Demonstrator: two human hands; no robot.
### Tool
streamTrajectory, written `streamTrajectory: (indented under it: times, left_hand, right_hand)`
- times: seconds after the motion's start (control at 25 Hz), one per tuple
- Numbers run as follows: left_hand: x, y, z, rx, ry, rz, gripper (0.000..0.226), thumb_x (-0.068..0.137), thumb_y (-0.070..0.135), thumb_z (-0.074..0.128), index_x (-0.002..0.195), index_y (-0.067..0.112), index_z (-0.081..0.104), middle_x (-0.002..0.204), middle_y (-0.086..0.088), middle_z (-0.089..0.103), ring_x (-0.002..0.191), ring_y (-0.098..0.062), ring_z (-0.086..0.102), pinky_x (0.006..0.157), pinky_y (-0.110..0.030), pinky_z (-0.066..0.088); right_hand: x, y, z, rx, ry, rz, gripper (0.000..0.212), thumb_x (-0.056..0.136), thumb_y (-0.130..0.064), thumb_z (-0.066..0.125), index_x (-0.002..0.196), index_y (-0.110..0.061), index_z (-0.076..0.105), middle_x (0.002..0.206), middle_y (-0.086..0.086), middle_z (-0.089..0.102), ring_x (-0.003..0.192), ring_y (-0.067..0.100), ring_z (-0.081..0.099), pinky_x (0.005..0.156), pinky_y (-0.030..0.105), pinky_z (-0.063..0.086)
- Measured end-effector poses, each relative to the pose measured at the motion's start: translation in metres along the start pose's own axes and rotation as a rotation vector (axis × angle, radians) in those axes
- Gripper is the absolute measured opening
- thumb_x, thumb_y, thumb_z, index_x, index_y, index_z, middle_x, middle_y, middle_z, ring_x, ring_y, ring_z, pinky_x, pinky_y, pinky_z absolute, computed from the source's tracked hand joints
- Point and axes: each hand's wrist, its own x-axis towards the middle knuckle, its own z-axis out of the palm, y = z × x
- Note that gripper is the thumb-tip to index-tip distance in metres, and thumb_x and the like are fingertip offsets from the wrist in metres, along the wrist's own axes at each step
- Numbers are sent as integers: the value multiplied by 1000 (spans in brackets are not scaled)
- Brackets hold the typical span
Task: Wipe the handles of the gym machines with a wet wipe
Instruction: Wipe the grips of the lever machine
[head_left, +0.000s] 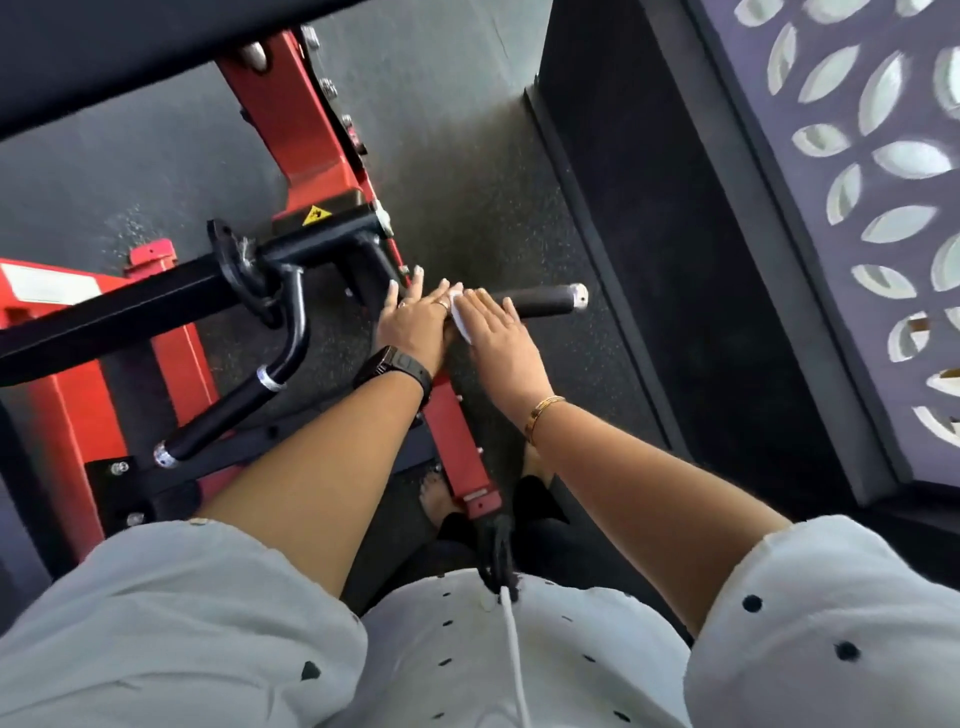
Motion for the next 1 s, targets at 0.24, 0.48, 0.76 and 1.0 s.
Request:
streamTrajectory:
  times: [0.24, 0.48, 0.76, 1.0]
  left_hand:
    - [-1, 3, -2, 6, -20, 12, 53, 101, 41, 36, 151, 27, 23, 157, 7, 24, 148, -18, 2, 119, -39, 0]
    - [-2, 4, -1, 13, -20, 12, 53, 102, 39, 36, 151, 26, 23, 157, 5, 23, 148, -18, 3, 120, -37, 2]
    - [-2, 5, -3, -44, -13, -7, 51, 100, 38, 42, 148, 24, 31, 155, 4, 30, 148, -19, 8, 119, -37, 4]
    - [-4, 7, -7, -82, -4, -16, 50, 99, 35, 46, 146, 23, 36, 153, 3, 34, 147, -20, 10, 119, -38, 5]
  right_hand:
    - [-21, 45, 4, -272, -33, 52, 71, 81, -7, 6, 151, -13, 14, 158, 10, 14, 146, 26, 10, 117, 47, 0]
    - [6, 35, 3, -240, 27, 249, 57, 93, -4, 39, 148, -2, 22, 155, 18, 23, 145, 32, 13, 117, 51, 0]
    - [-9, 44, -2, -306, 101, 80, 51, 90, -9, 39, 141, -8, 40, 141, 11, 48, 138, 32, 34, 113, 50, 20]
    - [21, 50, -12, -253, 48, 293, 40, 96, -19, 34, 134, -12, 47, 142, 6, 47, 142, 25, 26, 116, 52, 2]
